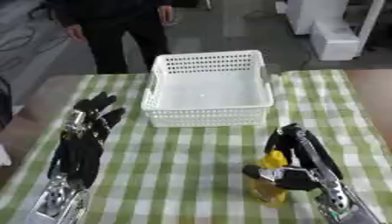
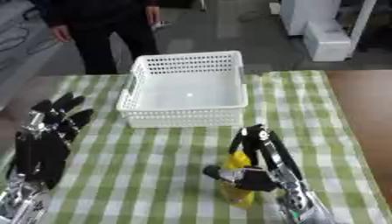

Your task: Pick up objects on the table and place them in the box.

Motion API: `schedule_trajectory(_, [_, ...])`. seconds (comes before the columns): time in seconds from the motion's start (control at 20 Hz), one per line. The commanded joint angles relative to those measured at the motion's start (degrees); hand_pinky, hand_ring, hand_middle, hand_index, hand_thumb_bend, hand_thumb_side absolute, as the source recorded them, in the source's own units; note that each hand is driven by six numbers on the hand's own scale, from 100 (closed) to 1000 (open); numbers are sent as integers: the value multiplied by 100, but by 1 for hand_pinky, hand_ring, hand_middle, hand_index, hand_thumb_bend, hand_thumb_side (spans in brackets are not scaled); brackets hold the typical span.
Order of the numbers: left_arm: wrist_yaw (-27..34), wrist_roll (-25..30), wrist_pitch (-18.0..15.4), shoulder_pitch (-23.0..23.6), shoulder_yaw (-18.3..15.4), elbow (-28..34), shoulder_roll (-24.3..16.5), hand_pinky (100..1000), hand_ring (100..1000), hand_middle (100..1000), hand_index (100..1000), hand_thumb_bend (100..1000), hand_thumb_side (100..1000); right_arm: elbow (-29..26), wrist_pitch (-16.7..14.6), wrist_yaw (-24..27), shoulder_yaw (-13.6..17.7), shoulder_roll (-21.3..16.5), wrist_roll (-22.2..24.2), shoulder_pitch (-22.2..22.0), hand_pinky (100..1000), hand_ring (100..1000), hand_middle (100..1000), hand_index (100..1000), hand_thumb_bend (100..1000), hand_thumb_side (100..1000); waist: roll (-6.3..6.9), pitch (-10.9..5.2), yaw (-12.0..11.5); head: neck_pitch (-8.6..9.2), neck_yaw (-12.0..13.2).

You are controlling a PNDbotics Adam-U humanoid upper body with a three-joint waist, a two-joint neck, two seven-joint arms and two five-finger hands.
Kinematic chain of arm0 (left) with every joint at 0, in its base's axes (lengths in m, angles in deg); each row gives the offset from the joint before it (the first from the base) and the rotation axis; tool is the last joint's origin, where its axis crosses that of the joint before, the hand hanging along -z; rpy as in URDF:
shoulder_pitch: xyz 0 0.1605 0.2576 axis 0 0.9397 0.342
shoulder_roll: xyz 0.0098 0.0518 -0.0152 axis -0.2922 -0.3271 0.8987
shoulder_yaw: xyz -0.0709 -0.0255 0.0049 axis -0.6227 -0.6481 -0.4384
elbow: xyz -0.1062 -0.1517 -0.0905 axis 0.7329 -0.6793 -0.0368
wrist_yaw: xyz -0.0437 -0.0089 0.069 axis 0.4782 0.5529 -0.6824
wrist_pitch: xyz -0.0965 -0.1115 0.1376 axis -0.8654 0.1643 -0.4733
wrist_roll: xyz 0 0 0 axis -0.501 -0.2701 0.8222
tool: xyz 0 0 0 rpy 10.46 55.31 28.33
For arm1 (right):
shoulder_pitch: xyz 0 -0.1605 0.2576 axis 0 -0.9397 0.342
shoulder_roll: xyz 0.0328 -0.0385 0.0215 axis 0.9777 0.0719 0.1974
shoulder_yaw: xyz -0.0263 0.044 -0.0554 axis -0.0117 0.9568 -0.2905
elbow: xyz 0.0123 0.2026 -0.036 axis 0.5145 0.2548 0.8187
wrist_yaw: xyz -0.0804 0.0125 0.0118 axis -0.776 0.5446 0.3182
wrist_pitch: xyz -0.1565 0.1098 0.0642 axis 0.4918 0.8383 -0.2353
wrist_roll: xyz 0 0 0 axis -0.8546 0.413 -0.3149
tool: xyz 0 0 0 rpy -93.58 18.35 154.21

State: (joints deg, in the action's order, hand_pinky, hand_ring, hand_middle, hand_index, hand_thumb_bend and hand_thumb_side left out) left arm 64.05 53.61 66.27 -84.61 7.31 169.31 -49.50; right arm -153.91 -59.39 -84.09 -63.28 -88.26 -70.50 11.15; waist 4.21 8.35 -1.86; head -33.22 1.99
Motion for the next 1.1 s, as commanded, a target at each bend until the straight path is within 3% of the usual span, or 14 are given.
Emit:
schedule_trajectory(0.05, [26,-4,1,-65,-71,105,-58,912,815,860,942,104,1000,296,10,15,-101,-37,258,-118,100,173,292,547,900,288,20,-11,-1,35,-31])
schedule_trajectory(0.1, [26,-4,1,-66,-72,106,-57,913,815,860,942,104,1000,317,6,41,-108,-32,335,-120,100,300,412,670,914,300,23,-8,-2,35,-29])
schedule_trajectory(0.15, [26,-3,1,-66,-72,107,-56,912,815,860,942,104,1000,341,-1,64,-117,-22,411,-124,100,382,477,733,919,305,28,-3,-4,33,-28])
schedule_trajectory(0.25, [25,-4,2,-65,-74,108,-56,912,815,860,942,104,1000,380,-21,90,-127,-10,528,-130,100,427,517,767,927,312,36,3,-5,30,-25])
schedule_trajectory(0.5, [25,-3,2,-64,-74,111,-57,912,815,859,942,104,1000,457,-75,59,-154,16,677,-150,395,630,675,901,948,330,46,6,-2,27,-16])
schedule_trajectory(0.6, [26,-2,2,-64,-74,112,-57,912,815,859,942,105,1000,488,-93,35,-168,26,714,-158,416,670,706,917,950,331,48,5,-1,29,-13])
schedule_trajectory(0.85, [30,3,3,-74,-70,116,-53,912,815,859,942,105,1000,605,-87,44,-171,63,610,-142,365,644,692,896,945,327,51,10,-20,41,-10])
schedule_trajectory(1.0, [36,13,6,-91,-61,117,-44,912,815,859,942,105,1000,756,-78,108,-154,114,237,-63,108,449,521,747,929,313,54,23,-45,67,-18])
schedule_trajectory(1.05, [37,17,7,-96,-58,118,-43,912,815,859,942,105,1000,822,-91,142,-136,137,68,-27,100,386,471,690,917,303,58,30,-56,78,-18])
schedule_trajectory(1.1, [38,21,7,-101,-56,118,-42,912,815,859,942,105,1000,890,-117,163,-135,154,-80,4,100,378,465,682,916,302,59,36,-65,87,-19])
